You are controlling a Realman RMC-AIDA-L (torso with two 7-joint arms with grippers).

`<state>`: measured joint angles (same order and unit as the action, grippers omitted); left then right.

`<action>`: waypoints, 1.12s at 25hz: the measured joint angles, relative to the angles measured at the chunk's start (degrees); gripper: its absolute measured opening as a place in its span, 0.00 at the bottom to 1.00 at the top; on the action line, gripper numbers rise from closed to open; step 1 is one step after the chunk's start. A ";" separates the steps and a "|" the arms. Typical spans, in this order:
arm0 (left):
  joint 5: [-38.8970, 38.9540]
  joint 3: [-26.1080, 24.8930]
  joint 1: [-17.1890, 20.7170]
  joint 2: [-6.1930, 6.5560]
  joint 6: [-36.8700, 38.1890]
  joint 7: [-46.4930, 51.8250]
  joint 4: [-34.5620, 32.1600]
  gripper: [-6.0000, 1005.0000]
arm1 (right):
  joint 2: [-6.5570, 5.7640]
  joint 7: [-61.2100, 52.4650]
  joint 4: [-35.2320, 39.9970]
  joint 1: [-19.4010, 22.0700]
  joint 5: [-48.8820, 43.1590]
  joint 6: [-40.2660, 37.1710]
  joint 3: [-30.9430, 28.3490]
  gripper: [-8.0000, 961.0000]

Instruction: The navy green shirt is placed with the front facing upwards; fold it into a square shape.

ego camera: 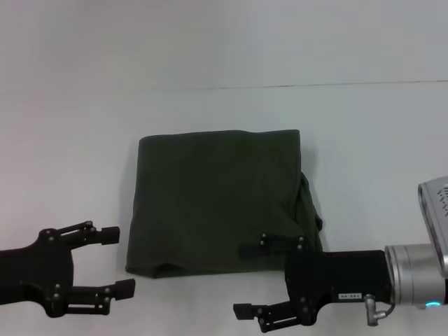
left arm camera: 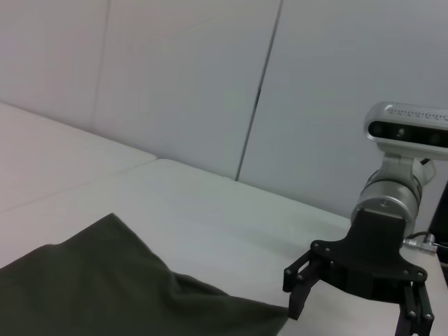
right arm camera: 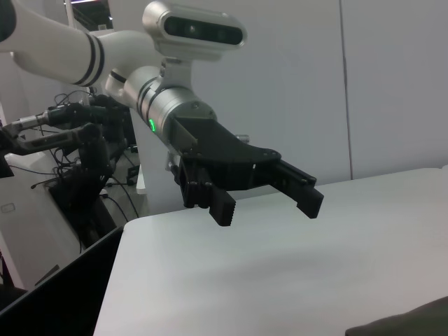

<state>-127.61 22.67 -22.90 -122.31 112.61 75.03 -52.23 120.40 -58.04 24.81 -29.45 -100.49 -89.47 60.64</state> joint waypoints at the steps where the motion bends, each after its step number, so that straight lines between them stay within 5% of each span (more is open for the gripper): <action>1: 0.00 0.19 -0.14 0.01 0.01 -0.02 0.08 0.93 | 0.02 0.21 -0.27 -0.03 0.12 0.02 0.04 0.98; 28: -1.44 1.58 -1.36 0.41 -1.39 -1.38 0.83 0.93 | 0.01 3.11 -3.37 0.10 0.79 -0.17 -0.36 0.98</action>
<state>-129.05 24.25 -24.26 -121.90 111.21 73.65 -51.41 120.41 -54.93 21.44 -29.35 -99.69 -89.64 60.29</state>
